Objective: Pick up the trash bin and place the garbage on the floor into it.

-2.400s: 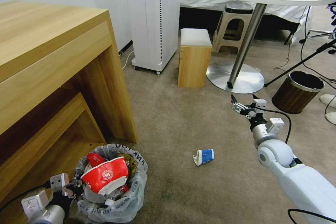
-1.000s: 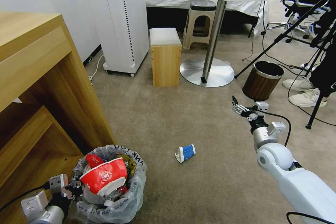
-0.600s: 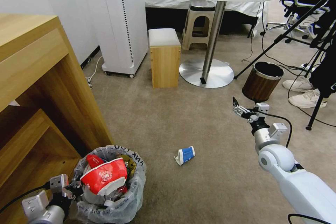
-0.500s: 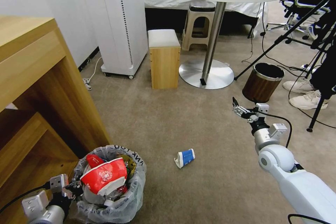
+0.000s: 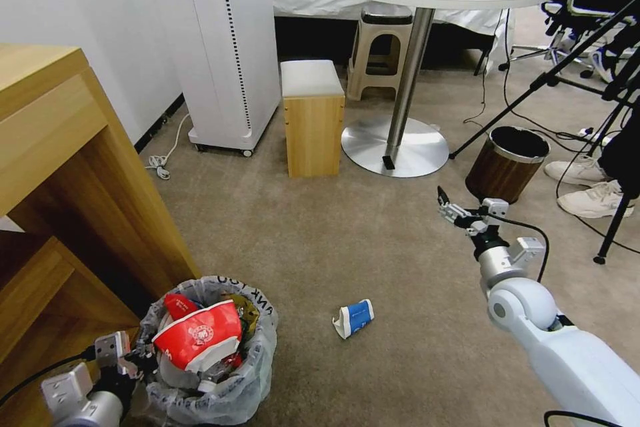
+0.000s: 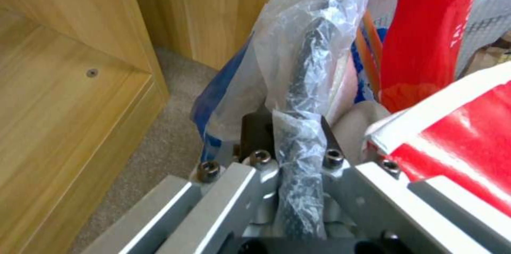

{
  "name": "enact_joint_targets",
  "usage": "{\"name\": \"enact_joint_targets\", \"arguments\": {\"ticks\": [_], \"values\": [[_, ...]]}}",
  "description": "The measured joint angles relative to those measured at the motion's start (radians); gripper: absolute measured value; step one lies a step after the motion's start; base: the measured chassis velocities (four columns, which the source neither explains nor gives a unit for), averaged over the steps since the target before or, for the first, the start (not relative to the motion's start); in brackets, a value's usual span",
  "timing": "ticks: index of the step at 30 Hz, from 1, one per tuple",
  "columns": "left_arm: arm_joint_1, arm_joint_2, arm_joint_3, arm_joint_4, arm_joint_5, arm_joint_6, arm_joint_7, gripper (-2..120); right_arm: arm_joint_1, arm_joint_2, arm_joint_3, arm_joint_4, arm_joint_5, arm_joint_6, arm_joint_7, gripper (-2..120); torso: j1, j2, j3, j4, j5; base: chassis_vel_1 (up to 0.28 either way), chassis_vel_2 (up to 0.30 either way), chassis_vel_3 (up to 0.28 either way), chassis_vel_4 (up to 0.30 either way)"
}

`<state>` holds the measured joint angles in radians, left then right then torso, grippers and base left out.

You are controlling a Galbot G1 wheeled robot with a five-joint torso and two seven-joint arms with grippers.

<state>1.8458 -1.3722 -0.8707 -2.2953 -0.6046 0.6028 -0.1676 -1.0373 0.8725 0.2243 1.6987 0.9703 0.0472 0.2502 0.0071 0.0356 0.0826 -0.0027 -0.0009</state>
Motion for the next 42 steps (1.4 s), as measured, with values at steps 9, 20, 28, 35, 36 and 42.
{"name": "enact_joint_targets", "arguments": {"ticks": [9, 20, 28, 35, 36, 42], "values": [[-0.001, -0.012, 0.001, 0.012, 0.010, -0.003, 0.001, 1, 0.099, 0.108, -0.059, -0.051, 0.348, -0.231, 0.185, 100, 0.000, 0.000, 0.000, 0.0003, 0.0000, 0.000, 0.000, 0.000, 0.000], [-0.021, -0.024, 0.002, 0.035, 0.018, -0.003, -0.001, 1, 0.128, 0.194, -0.107, -0.075, 0.392, -0.340, 0.309, 100, 0.000, 0.000, 0.000, 0.0004, 0.0004, 0.000, 0.000, 0.000, 0.000], [-0.028, -0.026, 0.004, 0.043, 0.019, -0.003, -0.002, 1, 0.121, 0.086, -0.171, -0.085, 0.165, -0.314, 0.147, 100, 0.000, 0.000, 0.000, -0.0001, 0.0003, 0.000, 0.000, 0.000, 0.000], [-0.039, -0.029, 0.009, 0.049, 0.020, -0.004, -0.001, 1, 0.138, -0.043, -0.292, -0.151, -0.175, -0.065, -0.143, 96, 0.000, 0.000, 0.000, 0.0003, 0.0005, 0.000, 0.000, 0.000, 0.000], [-0.042, -0.030, 0.010, 0.050, 0.020, -0.004, -0.001, 1, 0.147, -0.070, -0.321, -0.173, -0.251, -0.002, -0.211, 96, 0.000, 0.000, 0.000, 0.0003, 0.0005, 0.000, 0.000, 0.000, 0.000], [-0.051, -0.030, 0.013, 0.060, 0.020, -0.007, 0.001, 1, 0.175, -0.162, -0.427, -0.273, -0.457, 0.246, -0.433, 99, 0.000, 0.000, 0.000, 0.0000, 0.0006, 0.000, 0.000, 0.000, 0.000]]}}
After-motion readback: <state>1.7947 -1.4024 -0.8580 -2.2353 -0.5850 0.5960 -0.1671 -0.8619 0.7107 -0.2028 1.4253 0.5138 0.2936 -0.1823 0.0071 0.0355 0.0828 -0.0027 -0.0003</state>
